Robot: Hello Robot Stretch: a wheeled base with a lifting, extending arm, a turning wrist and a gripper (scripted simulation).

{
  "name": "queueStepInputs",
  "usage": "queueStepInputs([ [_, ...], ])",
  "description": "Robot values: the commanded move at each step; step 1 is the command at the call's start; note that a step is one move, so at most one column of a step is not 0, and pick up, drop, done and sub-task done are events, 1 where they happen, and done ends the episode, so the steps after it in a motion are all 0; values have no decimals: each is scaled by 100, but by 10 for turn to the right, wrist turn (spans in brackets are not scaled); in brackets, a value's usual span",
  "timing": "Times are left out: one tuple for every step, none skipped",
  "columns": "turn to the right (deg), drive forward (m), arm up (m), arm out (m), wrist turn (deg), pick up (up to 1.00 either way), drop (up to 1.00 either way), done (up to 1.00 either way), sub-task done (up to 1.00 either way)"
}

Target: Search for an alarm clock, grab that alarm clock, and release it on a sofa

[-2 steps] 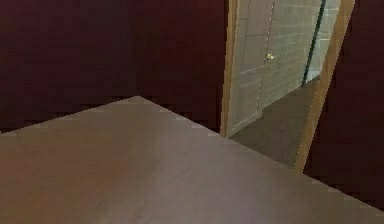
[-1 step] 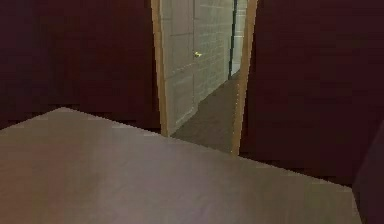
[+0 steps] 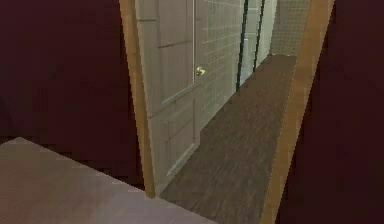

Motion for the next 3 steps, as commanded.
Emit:
queueStepInputs([
  [0,50,0,0,0,0,0,0,0],
  [120,0,0,0,0,0,0,0,0],
  [0,80,0,0,0,0,0,0,0],
])
